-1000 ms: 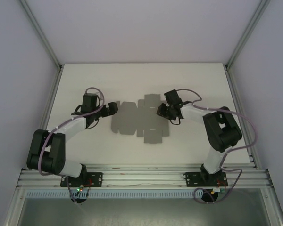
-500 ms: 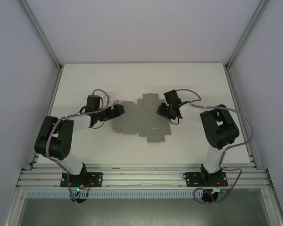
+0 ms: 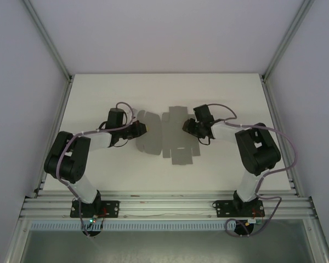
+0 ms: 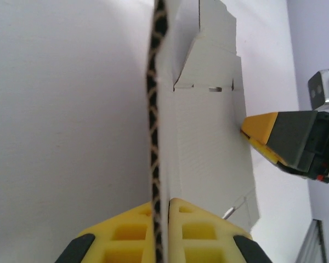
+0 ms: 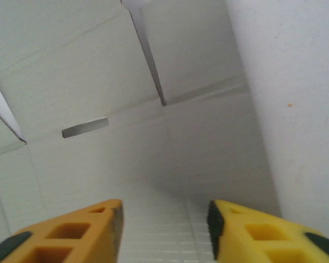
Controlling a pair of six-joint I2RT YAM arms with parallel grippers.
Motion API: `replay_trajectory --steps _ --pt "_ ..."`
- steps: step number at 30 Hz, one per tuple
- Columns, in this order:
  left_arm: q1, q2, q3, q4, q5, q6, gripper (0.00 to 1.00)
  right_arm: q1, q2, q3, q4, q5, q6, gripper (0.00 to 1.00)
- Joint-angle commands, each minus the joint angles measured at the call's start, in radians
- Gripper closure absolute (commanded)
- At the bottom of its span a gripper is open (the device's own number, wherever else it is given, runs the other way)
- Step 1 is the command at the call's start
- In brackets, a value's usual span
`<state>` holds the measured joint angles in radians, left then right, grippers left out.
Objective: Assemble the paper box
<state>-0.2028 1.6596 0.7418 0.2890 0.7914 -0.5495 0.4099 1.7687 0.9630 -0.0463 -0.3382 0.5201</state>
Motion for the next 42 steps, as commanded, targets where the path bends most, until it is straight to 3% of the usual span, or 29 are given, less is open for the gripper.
replay_trajectory --steps 1,6,12,15,19,22,26,30,37,40,41,42 --pt "-0.007 -0.081 0.028 0.035 -0.042 0.006 1.00 -0.049 -0.122 -0.027 -0.072 -0.011 -0.034 0.40" --pt "-0.006 -0.210 0.029 0.103 -0.022 -0.055 1.00 -0.138 -0.328 -0.095 -0.056 -0.120 -0.106 0.05" --pt "-0.006 -0.357 0.059 0.124 0.049 -0.119 1.00 -0.295 -0.490 -0.185 0.040 -0.454 -0.128 0.03" --pt "-0.007 -0.418 0.056 0.155 0.073 -0.160 1.00 -0.315 -0.518 -0.205 0.097 -0.575 -0.129 0.06" --pt "-0.007 -0.477 0.057 0.138 0.076 -0.177 1.00 -0.314 -0.535 -0.206 0.164 -0.678 -0.105 0.17" --pt "-0.007 -0.503 0.046 0.139 0.079 -0.178 1.00 -0.315 -0.535 -0.205 0.220 -0.727 -0.089 0.30" --pt "-0.006 -0.519 0.032 0.127 0.073 -0.179 1.00 -0.315 -0.537 -0.191 0.215 -0.722 -0.112 0.49" --pt "-0.006 -0.523 0.017 0.136 0.073 -0.182 1.00 -0.315 -0.534 -0.188 0.244 -0.745 -0.130 0.61" --pt "-0.007 -0.522 0.005 0.080 0.031 -0.153 1.00 -0.314 -0.531 -0.169 0.200 -0.714 -0.195 1.00" --pt "-0.007 -0.528 0.002 0.026 0.002 -0.123 1.00 -0.313 -0.529 -0.142 0.082 -0.647 -0.295 1.00" --pt "-0.007 -0.531 0.000 -0.009 -0.026 -0.107 0.86 -0.310 -0.527 -0.134 0.041 -0.626 -0.338 1.00" --pt "-0.007 -0.536 0.001 -0.060 -0.068 -0.083 0.53 -0.303 -0.523 -0.124 -0.015 -0.596 -0.405 1.00"
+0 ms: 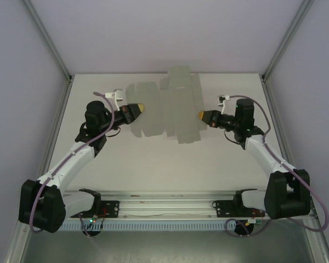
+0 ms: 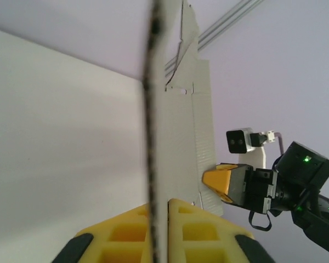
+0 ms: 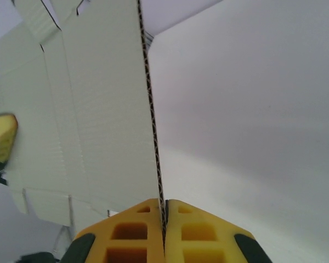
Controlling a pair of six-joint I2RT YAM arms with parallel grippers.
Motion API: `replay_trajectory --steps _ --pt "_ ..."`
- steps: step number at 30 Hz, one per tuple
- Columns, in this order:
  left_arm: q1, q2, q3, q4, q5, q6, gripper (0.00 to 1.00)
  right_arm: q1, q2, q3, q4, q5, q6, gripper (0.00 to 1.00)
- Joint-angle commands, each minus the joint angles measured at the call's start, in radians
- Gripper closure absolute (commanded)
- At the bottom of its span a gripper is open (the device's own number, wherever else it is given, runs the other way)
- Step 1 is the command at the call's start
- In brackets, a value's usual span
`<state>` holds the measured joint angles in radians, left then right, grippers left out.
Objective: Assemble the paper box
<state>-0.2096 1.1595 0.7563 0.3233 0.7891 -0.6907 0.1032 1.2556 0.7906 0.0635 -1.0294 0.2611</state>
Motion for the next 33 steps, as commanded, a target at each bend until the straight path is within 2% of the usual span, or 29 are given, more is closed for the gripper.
replay_trajectory --steps 1,2,7,10,13,16,19,22,24,26,33 --pt "0.000 -0.044 -0.014 -0.169 -0.134 0.087 0.14 0.013 -0.003 0.053 -0.172 0.128 -0.217 1.00" --pt "0.000 -0.052 -0.016 -0.230 -0.210 0.110 0.00 0.024 0.006 0.056 -0.211 0.164 -0.277 1.00" --pt "0.000 -0.081 -0.028 -0.496 -0.554 0.178 0.00 0.118 0.101 0.102 -0.367 0.393 -0.555 1.00" --pt "0.000 -0.090 -0.025 -0.579 -0.636 0.186 0.00 0.194 0.166 0.146 -0.375 0.615 -0.665 1.00" --pt "0.000 -0.089 -0.031 -0.561 -0.574 0.173 0.00 0.249 0.209 0.168 -0.281 0.799 -0.733 1.00" --pt "0.000 -0.076 -0.057 -0.432 -0.418 0.144 0.00 0.283 0.227 0.141 -0.135 0.866 -0.831 1.00" --pt "0.001 -0.033 -0.047 -0.313 -0.277 0.076 0.00 0.322 0.229 0.094 -0.020 0.870 -0.948 1.00" --pt "0.001 0.027 0.001 -0.256 -0.219 0.049 0.00 0.362 0.224 0.023 0.099 0.872 -1.081 1.00" --pt "-0.003 0.078 0.044 -0.210 -0.168 0.027 0.00 0.386 0.230 0.005 0.150 0.906 -1.108 1.00" --pt "-0.012 0.130 0.080 -0.154 -0.123 0.008 0.00 0.400 0.238 0.019 0.120 0.919 -1.103 1.00" --pt "-0.026 0.349 0.222 -0.055 -0.036 -0.014 0.00 0.405 0.229 0.001 0.141 0.862 -1.087 1.00"
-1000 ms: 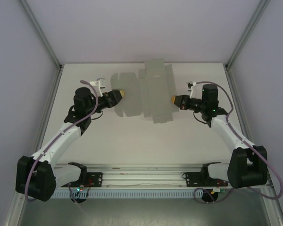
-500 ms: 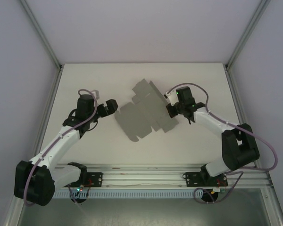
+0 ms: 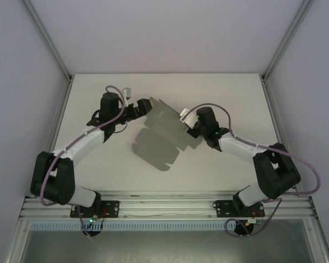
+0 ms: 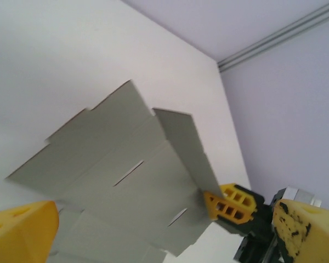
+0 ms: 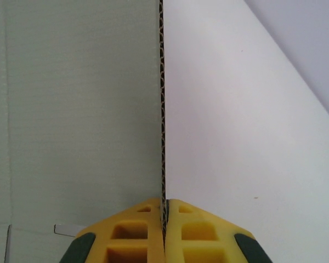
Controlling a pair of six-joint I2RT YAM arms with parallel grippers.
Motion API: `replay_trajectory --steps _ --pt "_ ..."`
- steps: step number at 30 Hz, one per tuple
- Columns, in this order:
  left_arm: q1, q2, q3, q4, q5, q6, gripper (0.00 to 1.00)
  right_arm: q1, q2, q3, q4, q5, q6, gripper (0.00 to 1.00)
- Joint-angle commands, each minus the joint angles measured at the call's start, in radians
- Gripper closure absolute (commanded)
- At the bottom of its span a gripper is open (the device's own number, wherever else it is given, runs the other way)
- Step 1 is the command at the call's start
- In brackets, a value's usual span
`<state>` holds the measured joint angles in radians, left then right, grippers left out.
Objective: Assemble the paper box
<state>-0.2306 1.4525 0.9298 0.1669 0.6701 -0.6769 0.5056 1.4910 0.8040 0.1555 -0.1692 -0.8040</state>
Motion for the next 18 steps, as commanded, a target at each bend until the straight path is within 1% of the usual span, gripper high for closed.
replay_trajectory --steps 1,3,6,12,14,16,18 --pt "-0.005 0.087 0.061 0.126 0.106 -0.038 0.00 0.002 -0.004 -0.005 0.033 -0.004 -0.027 1.00" --pt "-0.005 0.147 0.091 0.163 0.143 -0.050 0.00 0.002 0.007 0.007 0.014 -0.012 -0.028 1.00" --pt "-0.005 0.231 0.144 0.161 0.178 -0.038 0.00 0.003 0.018 0.004 0.037 -0.022 -0.029 1.00" --pt "-0.005 0.392 0.259 0.097 0.192 0.011 0.00 0.002 0.044 0.032 0.038 -0.070 -0.037 1.00" --pt "-0.003 0.438 0.284 0.098 0.198 0.016 0.00 0.003 0.049 0.030 0.057 -0.082 -0.045 1.00" --pt "-0.001 0.480 0.304 0.100 0.214 0.002 0.00 0.002 0.055 0.026 0.069 -0.081 -0.051 1.00" --pt "-0.001 0.494 0.310 0.120 0.242 -0.006 0.01 0.003 0.067 0.037 0.043 -0.058 -0.069 1.00"
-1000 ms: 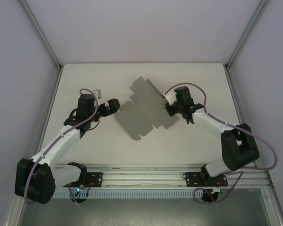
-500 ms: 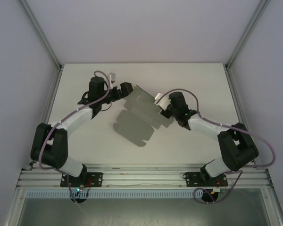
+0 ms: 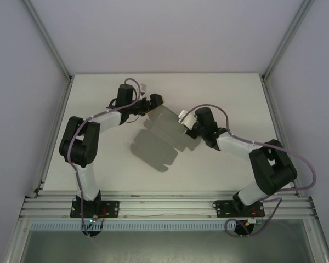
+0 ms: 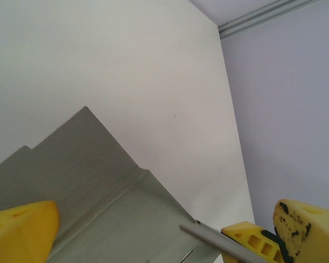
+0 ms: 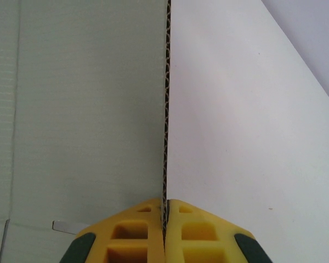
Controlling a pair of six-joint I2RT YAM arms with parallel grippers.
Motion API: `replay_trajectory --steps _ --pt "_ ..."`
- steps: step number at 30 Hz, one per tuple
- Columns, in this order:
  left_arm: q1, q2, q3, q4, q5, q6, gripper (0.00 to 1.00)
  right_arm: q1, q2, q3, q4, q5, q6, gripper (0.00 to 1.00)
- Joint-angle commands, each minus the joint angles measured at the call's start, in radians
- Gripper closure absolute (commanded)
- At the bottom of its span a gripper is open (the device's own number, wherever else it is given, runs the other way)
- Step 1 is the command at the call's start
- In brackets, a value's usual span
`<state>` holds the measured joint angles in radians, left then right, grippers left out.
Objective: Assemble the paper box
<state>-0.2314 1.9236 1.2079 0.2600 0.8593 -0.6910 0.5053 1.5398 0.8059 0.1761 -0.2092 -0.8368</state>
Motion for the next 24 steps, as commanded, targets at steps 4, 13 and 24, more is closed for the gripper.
replay_trajectory --steps 4,13,24 --pt "0.000 -0.001 0.049 -0.086 -0.017 0.064 0.06 0.002 0.028 0.033 0.023 0.029 -0.062 1.00" --pt "-0.002 -0.117 0.097 -0.335 -0.258 0.224 0.10 0.004 0.007 0.039 0.013 0.048 -0.074 1.00" --pt "-0.026 -0.106 0.193 -0.390 -0.182 0.286 0.49 0.003 0.009 0.066 -0.004 0.050 -0.073 1.00"
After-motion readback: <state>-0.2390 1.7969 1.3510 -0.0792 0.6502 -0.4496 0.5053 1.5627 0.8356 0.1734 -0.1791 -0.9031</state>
